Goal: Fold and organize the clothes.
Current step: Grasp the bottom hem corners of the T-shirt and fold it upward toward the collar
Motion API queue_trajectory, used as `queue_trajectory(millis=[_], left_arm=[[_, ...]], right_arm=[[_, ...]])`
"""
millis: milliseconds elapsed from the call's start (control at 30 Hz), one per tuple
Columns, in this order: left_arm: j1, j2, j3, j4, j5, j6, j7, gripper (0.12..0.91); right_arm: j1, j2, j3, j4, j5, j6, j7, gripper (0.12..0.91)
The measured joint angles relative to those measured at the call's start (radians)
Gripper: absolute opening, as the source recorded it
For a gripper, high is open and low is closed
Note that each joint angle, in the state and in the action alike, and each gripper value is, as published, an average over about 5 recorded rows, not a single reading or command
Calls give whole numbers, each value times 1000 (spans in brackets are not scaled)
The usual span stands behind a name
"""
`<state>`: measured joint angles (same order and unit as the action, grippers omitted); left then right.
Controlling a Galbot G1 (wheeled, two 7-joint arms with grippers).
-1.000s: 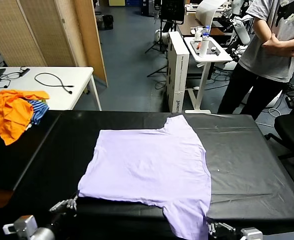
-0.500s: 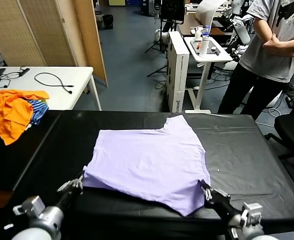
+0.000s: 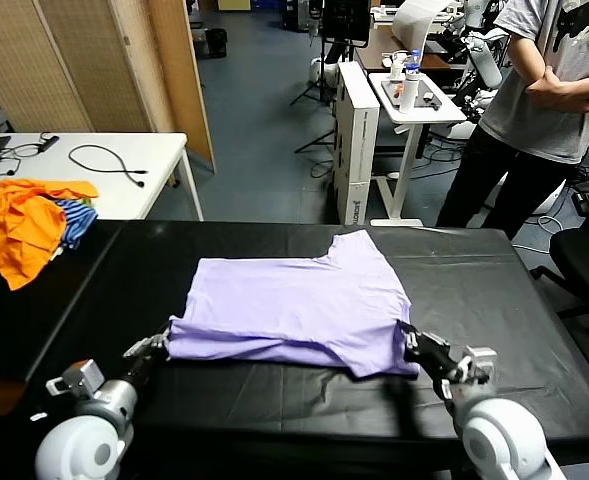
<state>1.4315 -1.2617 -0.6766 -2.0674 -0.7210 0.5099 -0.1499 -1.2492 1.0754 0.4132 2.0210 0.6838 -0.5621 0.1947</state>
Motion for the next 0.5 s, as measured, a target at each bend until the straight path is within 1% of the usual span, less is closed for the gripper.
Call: queue_trajectory(millis=[267, 367, 433, 467, 500], left_arm=[[-48, 66, 36, 57, 12, -14, 9, 146], [-64, 88, 51, 78, 17, -22, 14, 146], [-74, 101, 60, 90, 18, -27, 14, 149], [-80, 106, 64, 95, 18, -29, 14, 153], [-85, 112, 68, 100, 18, -31, 13, 172]], right_arm=[[23, 2, -11, -29, -3, 1, -6, 140], [19, 4, -8, -25, 0, -11, -16, 146], [10, 0, 0, -16, 1, -23, -27, 192], [4, -4, 5, -9, 2, -27, -32, 235], [-3, -8, 12, -2, 3, -31, -36, 296]])
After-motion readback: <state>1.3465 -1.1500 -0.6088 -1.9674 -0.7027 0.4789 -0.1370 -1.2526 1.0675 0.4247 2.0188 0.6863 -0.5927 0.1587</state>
